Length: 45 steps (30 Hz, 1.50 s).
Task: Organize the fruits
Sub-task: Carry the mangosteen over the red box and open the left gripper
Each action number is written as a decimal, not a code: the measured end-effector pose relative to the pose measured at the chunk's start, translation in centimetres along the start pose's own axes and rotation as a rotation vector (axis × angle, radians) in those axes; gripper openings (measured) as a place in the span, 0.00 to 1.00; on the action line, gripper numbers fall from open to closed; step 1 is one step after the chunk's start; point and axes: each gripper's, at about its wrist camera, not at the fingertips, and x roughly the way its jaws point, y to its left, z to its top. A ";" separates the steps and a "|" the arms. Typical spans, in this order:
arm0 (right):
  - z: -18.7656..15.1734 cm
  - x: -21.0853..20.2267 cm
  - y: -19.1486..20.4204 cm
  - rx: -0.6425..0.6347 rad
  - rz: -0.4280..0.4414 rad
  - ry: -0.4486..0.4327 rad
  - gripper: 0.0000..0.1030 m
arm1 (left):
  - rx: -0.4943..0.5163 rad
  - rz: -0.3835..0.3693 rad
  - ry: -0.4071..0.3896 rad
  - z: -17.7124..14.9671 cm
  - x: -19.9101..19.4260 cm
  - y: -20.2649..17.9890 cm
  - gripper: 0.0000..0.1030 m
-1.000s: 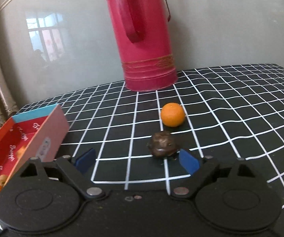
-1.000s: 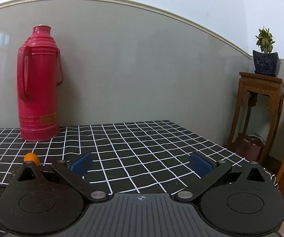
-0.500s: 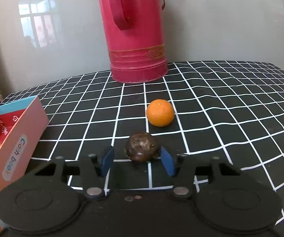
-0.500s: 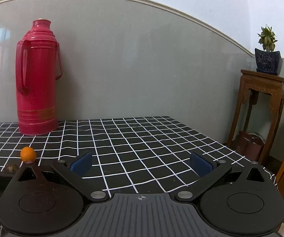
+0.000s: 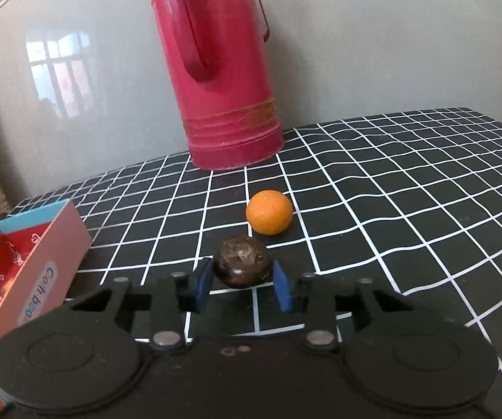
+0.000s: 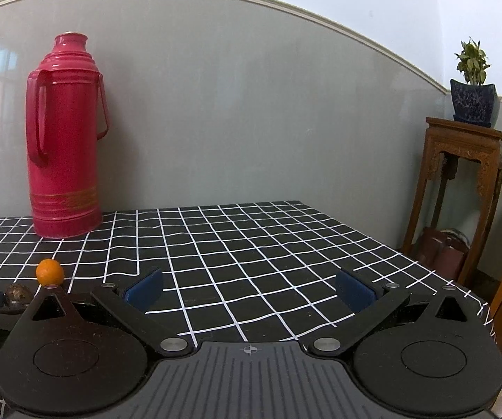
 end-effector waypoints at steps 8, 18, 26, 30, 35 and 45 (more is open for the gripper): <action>0.1 -0.1 0.0 0.005 0.015 -0.004 1.00 | -0.054 -0.016 0.032 0.0 0.0 1.4 0.27; 0.7 -0.8 1.6 0.058 0.120 0.004 1.00 | -0.125 0.114 -0.013 0.1 -1.9 7.1 0.27; 0.8 -1.8 5.2 0.057 0.239 0.005 1.00 | -0.181 0.235 -0.027 -0.5 -3.9 12.4 0.27; 0.7 -2.2 7.5 0.042 0.292 0.008 1.00 | -0.218 0.296 -0.005 -1.2 -4.4 15.3 0.27; 0.3 -2.9 10.4 0.014 0.345 0.012 1.00 | -0.292 0.338 0.063 -2.1 -4.3 19.4 0.28; -0.5 -2.9 14.6 -0.043 0.396 0.029 1.00 | -0.363 0.361 0.123 -3.0 -4.4 23.3 0.31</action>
